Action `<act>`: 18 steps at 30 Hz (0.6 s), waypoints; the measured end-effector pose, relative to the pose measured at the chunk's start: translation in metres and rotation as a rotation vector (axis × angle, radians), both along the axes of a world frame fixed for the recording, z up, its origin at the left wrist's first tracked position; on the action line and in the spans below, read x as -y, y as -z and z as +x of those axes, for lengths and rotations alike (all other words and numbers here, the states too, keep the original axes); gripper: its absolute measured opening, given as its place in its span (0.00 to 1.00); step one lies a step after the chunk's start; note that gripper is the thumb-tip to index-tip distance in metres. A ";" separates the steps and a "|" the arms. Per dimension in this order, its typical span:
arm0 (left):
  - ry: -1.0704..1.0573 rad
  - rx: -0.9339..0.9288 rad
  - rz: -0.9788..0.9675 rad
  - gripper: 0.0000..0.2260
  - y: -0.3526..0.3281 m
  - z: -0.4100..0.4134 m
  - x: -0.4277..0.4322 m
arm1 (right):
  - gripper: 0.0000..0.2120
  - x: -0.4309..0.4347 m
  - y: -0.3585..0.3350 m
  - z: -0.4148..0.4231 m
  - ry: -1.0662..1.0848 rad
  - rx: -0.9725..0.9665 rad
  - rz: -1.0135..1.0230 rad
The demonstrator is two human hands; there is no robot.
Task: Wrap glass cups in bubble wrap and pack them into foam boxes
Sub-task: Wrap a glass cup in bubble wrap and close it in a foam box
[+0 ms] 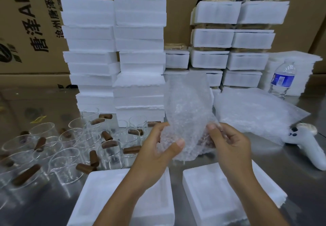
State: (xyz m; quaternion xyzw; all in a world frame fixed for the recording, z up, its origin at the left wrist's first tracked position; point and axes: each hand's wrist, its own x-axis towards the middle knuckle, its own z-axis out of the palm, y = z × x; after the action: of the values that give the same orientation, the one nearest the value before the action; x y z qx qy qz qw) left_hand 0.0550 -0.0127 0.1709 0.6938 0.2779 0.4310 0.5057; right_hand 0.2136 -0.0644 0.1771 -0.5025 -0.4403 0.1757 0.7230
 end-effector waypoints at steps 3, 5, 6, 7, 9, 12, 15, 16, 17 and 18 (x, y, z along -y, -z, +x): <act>0.042 -0.036 0.057 0.20 0.001 0.001 0.002 | 0.08 -0.001 0.003 0.000 -0.015 -0.011 0.025; 0.072 -0.072 0.087 0.19 0.004 0.003 0.004 | 0.08 -0.002 0.004 -0.002 -0.040 0.041 0.045; 0.080 -0.088 0.100 0.19 0.005 0.004 0.004 | 0.09 -0.001 0.004 -0.004 -0.052 0.084 0.059; 0.083 -0.095 0.106 0.18 0.006 0.005 0.004 | 0.10 -0.001 0.005 -0.004 -0.062 0.134 0.071; 0.086 -0.074 0.094 0.18 0.008 0.006 0.003 | 0.11 0.000 0.008 -0.005 -0.086 0.238 0.062; 0.079 -0.045 0.095 0.18 0.012 0.005 0.001 | 0.10 0.002 0.009 -0.007 -0.084 0.413 0.020; 0.066 -0.072 0.142 0.17 0.014 0.007 0.002 | 0.06 0.003 0.010 -0.004 -0.127 0.452 -0.010; 0.064 -0.076 0.160 0.16 0.014 0.008 0.004 | 0.06 0.003 0.009 -0.003 -0.146 0.435 -0.021; 0.063 -0.080 0.177 0.16 0.015 0.008 0.005 | 0.07 0.001 0.010 0.000 -0.158 0.419 -0.043; 0.062 -0.090 0.196 0.16 0.015 0.008 0.006 | 0.11 0.000 0.010 0.002 -0.147 0.409 -0.098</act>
State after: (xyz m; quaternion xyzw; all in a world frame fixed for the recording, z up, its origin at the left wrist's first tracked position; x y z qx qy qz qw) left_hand 0.0631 -0.0183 0.1560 0.7669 0.2353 0.4085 0.4355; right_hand 0.2153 -0.0646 0.1674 -0.5286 -0.6043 0.1434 0.5786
